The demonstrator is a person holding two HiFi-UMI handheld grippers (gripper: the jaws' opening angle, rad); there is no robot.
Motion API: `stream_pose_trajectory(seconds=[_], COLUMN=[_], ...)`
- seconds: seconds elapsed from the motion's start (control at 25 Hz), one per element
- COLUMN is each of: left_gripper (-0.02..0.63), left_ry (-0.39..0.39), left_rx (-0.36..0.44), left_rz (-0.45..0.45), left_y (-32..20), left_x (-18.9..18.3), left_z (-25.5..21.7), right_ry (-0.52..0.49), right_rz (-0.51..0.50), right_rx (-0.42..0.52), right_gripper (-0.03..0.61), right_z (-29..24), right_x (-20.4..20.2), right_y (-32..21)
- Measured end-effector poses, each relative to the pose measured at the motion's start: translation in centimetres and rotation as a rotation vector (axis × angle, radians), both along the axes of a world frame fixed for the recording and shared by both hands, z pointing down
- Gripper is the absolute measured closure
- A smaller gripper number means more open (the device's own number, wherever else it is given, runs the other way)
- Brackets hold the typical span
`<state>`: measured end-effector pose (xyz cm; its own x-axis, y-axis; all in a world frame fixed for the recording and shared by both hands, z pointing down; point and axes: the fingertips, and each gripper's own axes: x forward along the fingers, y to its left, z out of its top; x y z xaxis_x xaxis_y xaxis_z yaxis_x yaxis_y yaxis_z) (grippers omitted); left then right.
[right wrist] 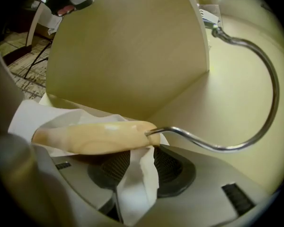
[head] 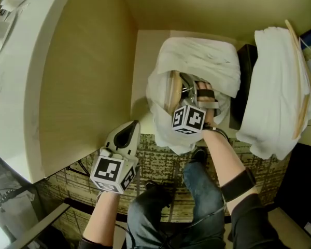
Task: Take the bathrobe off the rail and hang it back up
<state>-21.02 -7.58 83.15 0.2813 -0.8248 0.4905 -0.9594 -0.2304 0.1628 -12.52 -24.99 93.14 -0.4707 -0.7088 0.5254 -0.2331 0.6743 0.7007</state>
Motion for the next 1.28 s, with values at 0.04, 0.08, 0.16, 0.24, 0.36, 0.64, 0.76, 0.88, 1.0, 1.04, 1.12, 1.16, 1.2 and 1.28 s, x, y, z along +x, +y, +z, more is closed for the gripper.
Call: stream_pose_trajectory(seconds=[0.04,0.08,0.16,0.24,0.36,0.64,0.76,0.88,1.0,1.04,1.12,1.16,1.2,1.28], left_gripper=[0.614,0.614,0.614,0.614,0.614,0.614,0.614,0.614,0.614,0.614,0.614,0.614,0.614,0.614], left_ry=[0.002,0.004,0.009,0.013,0.018,0.021,0.024,0.034,0.042,0.042,0.043,0.046,0.050,0.053], left_rx=[-0.003,-0.007,-0.013,-0.021,-0.032,-0.042,-0.045,-0.052,-0.066,-0.072,-0.072,-0.064,-0.052,-0.026], left_rz=[-0.004,-0.007,-0.013,-0.020,-0.027,-0.051,-0.063,-0.074,-0.063,-0.055,-0.045,-0.045,-0.043,-0.030], left_y=[0.1,0.2,0.5,0.8,1.3,1.9,2.0,2.2,2.7,2.8,3.0,3.1,3.0,2.7], left_x=[-0.2,-0.3,-0.5,-0.4,-0.3,-1.1,-1.4,-1.4,-0.8,-0.6,0.0,0.2,0.4,1.0], left_z=[0.5,0.9,1.5,2.1,2.8,3.2,3.5,3.3,1.7,0.7,-1.9,-3.4,-5.0,-8.7], right_ry=[0.010,0.022,0.052,0.077,0.095,0.120,0.135,0.144,0.126,0.119,0.104,0.092,0.077,0.029], right_rz=[-0.003,-0.010,-0.041,-0.079,-0.127,-0.103,-0.099,-0.078,-0.020,-0.005,0.017,0.028,0.042,0.080], right_rx=[0.007,0.020,0.059,0.098,0.145,0.156,0.119,0.097,0.074,0.066,0.059,0.056,0.051,0.042], right_gripper=[0.399,0.394,0.385,0.383,0.376,0.260,0.252,0.253,0.253,0.253,0.253,0.255,0.256,0.284], right_z=[0.3,0.5,0.6,0.5,0.4,1.4,2.3,2.2,0.2,-1.0,-4.0,-5.9,-7.9,-12.6], right_x=[-0.3,-0.6,-1.5,-2.6,-4.3,-4.6,-4.1,-3.0,-0.7,0.1,1.5,2.0,2.5,3.5], right_y=[-0.1,-0.3,-0.5,-0.5,-0.4,-0.7,-0.5,-0.2,0.4,0.8,1.6,2.0,2.4,2.9])
